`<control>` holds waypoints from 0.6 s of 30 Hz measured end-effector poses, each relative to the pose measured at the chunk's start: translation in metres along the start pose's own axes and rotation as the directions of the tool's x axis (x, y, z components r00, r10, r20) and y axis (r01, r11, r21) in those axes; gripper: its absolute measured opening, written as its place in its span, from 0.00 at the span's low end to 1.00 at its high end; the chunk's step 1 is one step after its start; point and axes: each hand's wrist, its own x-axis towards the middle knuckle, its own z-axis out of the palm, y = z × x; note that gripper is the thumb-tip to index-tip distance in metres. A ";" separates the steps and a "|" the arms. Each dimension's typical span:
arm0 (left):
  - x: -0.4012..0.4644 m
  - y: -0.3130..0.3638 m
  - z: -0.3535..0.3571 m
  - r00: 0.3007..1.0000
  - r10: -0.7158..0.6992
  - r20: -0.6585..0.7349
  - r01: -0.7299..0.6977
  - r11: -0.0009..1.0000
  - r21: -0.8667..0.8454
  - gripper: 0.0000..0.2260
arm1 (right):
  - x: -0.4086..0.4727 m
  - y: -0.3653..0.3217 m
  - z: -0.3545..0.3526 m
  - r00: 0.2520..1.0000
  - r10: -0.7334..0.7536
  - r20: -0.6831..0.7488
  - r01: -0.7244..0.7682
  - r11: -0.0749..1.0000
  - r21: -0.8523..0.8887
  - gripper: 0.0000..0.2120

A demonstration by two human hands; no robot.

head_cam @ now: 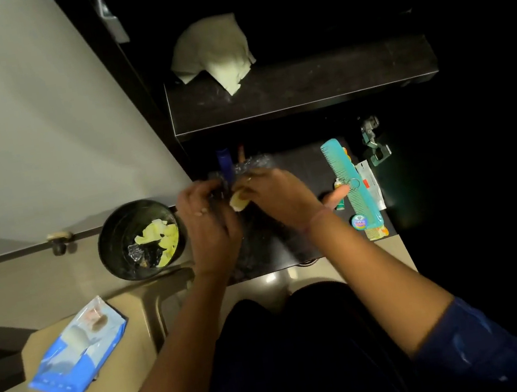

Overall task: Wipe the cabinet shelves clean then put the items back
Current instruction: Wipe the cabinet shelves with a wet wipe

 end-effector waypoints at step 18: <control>0.053 0.002 0.072 0.893 -0.441 0.086 0.430 0.894 0.127 0.21 | -0.028 0.119 -0.070 0.920 0.384 0.077 -0.359 0.905 -0.231 0.14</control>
